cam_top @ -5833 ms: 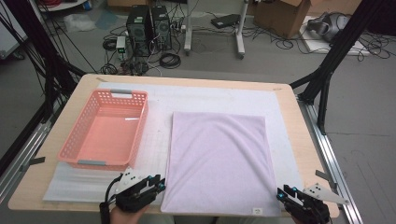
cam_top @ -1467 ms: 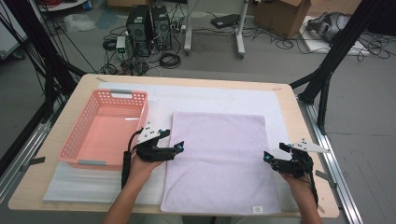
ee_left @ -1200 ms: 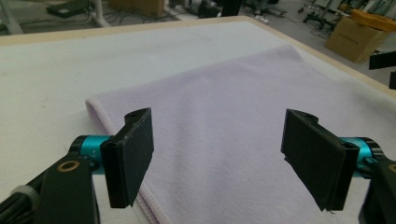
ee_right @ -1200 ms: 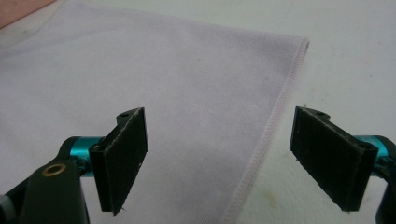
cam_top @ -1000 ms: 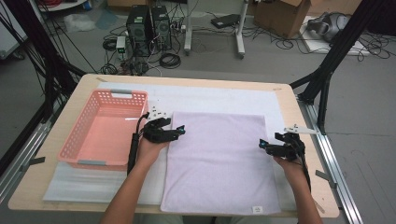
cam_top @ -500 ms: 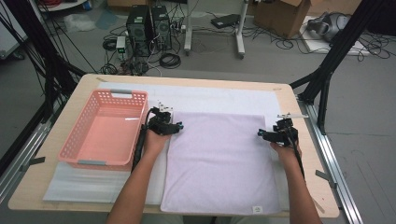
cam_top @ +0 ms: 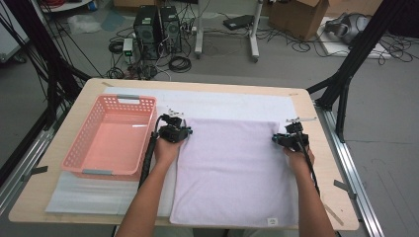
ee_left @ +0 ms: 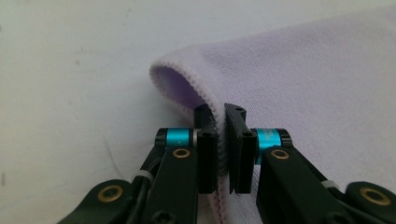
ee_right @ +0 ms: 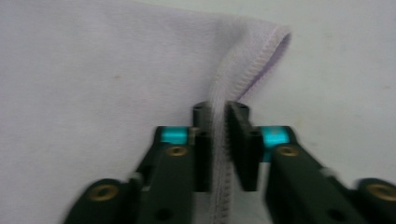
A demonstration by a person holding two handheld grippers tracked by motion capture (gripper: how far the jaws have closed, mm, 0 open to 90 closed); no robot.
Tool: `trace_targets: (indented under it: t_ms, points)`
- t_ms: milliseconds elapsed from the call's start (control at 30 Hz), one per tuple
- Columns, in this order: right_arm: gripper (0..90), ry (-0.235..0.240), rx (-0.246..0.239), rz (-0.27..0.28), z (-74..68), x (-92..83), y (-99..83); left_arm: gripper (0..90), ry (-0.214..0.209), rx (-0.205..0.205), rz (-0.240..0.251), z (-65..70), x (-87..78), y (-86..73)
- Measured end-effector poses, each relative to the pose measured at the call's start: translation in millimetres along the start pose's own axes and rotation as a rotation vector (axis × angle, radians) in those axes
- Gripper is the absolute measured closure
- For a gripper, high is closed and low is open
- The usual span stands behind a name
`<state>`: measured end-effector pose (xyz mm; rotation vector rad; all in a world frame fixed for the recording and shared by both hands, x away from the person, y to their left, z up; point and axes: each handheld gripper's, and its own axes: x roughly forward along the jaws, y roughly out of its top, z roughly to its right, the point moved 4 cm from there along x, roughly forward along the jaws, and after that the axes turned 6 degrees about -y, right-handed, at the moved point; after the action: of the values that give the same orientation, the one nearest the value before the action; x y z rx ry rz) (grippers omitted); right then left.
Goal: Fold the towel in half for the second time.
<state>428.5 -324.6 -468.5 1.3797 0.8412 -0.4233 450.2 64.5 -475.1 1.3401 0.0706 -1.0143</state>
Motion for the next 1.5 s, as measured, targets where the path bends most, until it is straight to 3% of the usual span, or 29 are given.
trace_targets:
  t_ms: [67,200,367,467,667,900,967,1100,1167,1300,1367,1500]
  points:
    - [84.7,-0.013,-0.008,-0.006,-2.2,-0.4,0.5,84.8,-0.006,-0.04,0.005,-1.6,-0.4,0.4]
    - [85.8,-0.032,-0.024,-0.002,-0.2,-1.9,2.8,85.3,0.008,-0.07,0.052,-3.4,-4.9,5.9]
    - [85.9,-0.066,-0.025,0.067,1.5,-7.8,11.5,85.5,-0.009,-0.133,0.141,-6.5,-14.0,15.4]
    - [85.9,-0.081,-0.012,0.126,1.6,-13.7,20.5,85.5,-0.034,-0.15,0.197,-6.2,-17.8,20.1]
    - [85.7,-0.073,0.019,0.191,5.4,-23.6,30.4,85.4,-0.064,-0.092,0.252,1.3,-26.4,30.0]
    - [85.6,-0.029,-0.005,0.199,-0.3,-37.9,28.7,85.1,-0.104,-0.017,0.226,13.0,-36.7,29.9]
    - [85.6,-0.022,-0.011,0.205,-1.4,-44.8,28.4,85.1,-0.114,-0.027,0.223,15.6,-42.7,30.4]
    - [85.6,-0.002,-0.024,0.23,-5.1,-60.0,26.3,85.2,-0.125,-0.011,0.228,21.4,-56.0,28.1]
    - [85.6,0.007,-0.027,0.237,-6.4,-66.6,21.3,85.2,-0.114,0.031,0.211,24.7,-62.7,21.8]
    - [85.6,0.026,-0.022,0.231,-4.0,-72.0,7.0,85.2,-0.132,0.055,0.197,28.7,-73.0,11.4]
    - [85.6,0.042,-0.02,0.24,-4.8,-76.1,0.1,85.2,-0.146,0.072,0.214,35.2,-80.7,7.5]
    - [85.5,0.057,-0.046,0.241,-7.9,-84.1,-14.3,85.2,-0.176,0.104,0.203,44.8,-91.1,-2.3]
